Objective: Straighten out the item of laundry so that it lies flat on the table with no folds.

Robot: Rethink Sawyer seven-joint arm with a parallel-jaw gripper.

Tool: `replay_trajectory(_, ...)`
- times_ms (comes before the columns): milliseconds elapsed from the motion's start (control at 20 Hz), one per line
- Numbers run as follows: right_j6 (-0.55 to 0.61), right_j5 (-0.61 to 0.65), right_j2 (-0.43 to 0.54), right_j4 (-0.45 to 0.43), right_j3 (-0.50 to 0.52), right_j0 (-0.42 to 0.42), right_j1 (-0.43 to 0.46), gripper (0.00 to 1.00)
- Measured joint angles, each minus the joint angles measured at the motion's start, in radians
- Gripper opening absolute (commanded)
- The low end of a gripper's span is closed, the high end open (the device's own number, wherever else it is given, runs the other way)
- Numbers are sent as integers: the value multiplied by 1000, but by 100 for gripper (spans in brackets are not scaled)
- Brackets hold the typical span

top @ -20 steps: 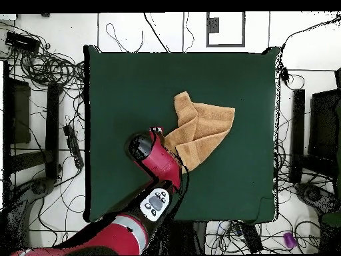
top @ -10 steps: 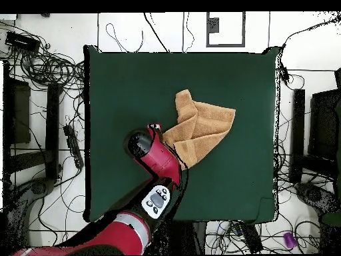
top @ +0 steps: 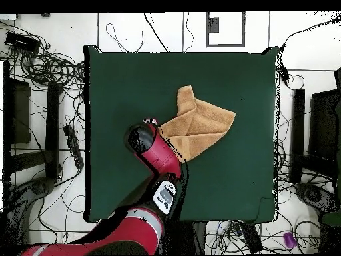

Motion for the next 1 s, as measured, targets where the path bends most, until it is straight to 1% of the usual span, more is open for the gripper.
replay_trajectory(250, 0, 0, 34, 0, 0, 0, -16, 0)
replay_trajectory(550, 0, 0, 41, -9, 6, 13, -36, 0)
replay_trajectory(1000, 0, 42, 67, -64, 66, 22, -105, 0)
